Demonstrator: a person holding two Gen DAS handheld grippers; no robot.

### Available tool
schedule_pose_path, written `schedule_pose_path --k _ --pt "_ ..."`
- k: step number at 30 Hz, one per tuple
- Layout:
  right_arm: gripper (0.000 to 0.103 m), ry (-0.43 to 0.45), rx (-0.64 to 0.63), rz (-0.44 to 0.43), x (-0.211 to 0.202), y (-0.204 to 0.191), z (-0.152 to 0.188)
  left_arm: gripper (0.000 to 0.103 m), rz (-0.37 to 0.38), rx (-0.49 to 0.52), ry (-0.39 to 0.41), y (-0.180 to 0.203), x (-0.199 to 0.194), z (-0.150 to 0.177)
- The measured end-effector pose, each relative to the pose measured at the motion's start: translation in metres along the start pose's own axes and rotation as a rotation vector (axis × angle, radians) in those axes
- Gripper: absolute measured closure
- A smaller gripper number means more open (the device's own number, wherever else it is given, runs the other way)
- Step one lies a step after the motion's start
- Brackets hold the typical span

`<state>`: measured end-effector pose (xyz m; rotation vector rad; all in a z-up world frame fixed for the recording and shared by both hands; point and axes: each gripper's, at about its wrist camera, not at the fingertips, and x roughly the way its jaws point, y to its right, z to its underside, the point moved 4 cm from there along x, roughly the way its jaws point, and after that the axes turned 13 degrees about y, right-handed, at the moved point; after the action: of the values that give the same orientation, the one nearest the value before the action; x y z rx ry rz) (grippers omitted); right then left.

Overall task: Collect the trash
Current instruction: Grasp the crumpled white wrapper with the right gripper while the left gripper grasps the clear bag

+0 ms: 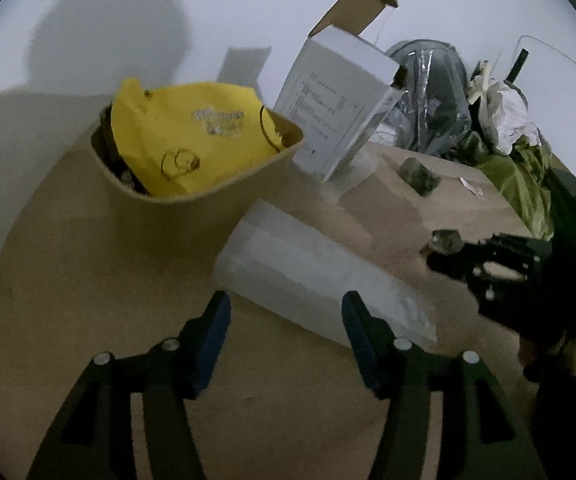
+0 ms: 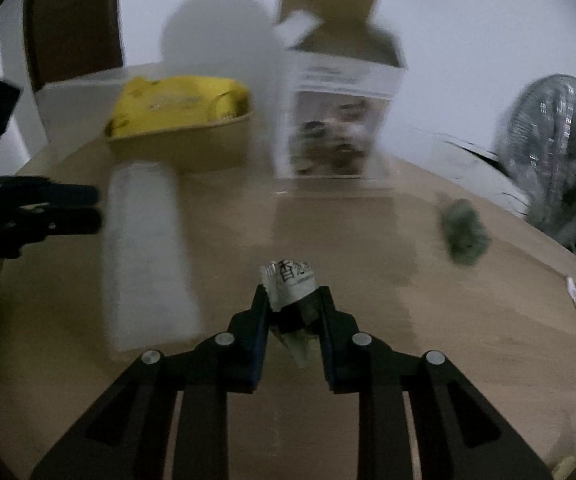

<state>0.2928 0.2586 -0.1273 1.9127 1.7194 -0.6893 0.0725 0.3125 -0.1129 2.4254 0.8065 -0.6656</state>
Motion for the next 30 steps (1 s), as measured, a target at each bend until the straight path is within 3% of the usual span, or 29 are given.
schedule_pose_path --k 11,15,24,30 --pt "0.082 -0.045 -0.076 -0.14 -0.015 -0.082 0.01 0.033 0.026 -0.035 -0.031 0.003 0.006 0.006" --pt "0.082 -0.029 -0.071 -0.122 -0.026 -0.089 0.013 0.033 0.063 -0.007 -0.057 0.013 0.013 0.012" --pt "0.082 0.026 0.0 -0.039 -0.061 -0.071 0.022 0.033 0.027 0.19 -0.055 0.043 0.022 0.022" --pt "0.082 0.049 0.079 -0.02 -0.082 -0.054 0.033 0.055 0.015 0.295 -0.051 0.061 0.022 0.029"
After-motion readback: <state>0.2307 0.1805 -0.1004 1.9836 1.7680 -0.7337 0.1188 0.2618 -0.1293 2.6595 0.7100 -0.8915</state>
